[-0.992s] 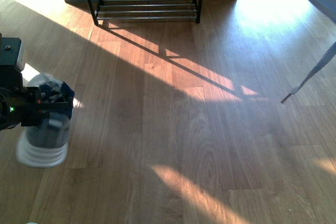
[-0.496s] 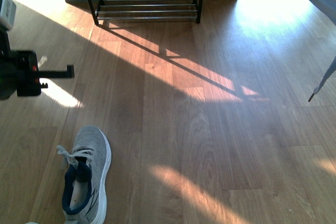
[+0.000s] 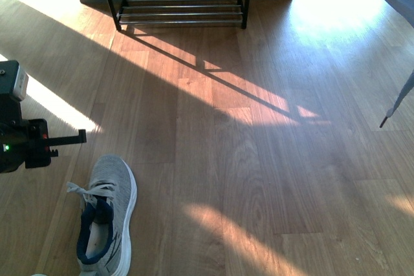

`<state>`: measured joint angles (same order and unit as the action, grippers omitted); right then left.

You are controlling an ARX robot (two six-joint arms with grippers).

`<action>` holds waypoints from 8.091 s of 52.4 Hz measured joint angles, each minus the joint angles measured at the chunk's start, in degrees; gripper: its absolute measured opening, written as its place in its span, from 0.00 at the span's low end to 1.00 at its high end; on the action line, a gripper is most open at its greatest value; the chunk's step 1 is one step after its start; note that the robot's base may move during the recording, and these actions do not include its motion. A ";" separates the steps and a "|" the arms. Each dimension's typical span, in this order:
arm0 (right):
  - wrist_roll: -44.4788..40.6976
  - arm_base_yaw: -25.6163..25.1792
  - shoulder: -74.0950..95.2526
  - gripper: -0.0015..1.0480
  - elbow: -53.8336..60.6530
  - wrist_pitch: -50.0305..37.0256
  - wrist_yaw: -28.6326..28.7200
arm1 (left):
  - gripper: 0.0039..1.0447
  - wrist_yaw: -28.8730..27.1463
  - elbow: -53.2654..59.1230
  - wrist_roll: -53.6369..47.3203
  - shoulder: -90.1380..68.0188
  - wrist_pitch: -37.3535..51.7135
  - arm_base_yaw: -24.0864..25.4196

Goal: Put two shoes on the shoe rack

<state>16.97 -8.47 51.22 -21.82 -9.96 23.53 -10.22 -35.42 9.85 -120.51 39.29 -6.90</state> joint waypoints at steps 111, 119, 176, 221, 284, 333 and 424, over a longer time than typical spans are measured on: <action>0.00 0.00 0.02 0.01 0.00 0.00 -0.02 | 0.01 -9.75 4.98 5.90 18.64 -12.24 -1.79; 0.00 0.00 0.02 0.01 0.00 0.00 0.00 | 0.01 -14.12 7.54 5.79 43.47 -24.11 -5.14; 0.00 0.04 -0.15 0.01 0.00 0.00 0.00 | 0.01 -19.06 9.14 2.82 62.29 -35.67 -9.81; 0.00 -0.17 -0.07 0.01 0.00 0.00 -0.44 | 0.01 -19.06 9.14 2.80 62.29 -35.67 -9.92; 0.00 -0.17 -0.04 0.01 0.00 0.00 -0.02 | 0.01 -19.28 9.16 2.62 62.23 -35.67 -9.97; 0.00 -0.11 -0.04 0.01 0.00 0.00 0.00 | 0.01 -19.41 9.16 2.62 62.23 -35.67 -9.88; 0.00 0.09 -0.04 0.01 0.04 0.02 0.00 | 0.01 -19.37 9.22 2.62 62.23 -35.67 -9.70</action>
<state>16.97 -8.38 51.18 -21.78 -9.93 23.53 -29.58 -26.20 12.47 -58.28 3.62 -16.60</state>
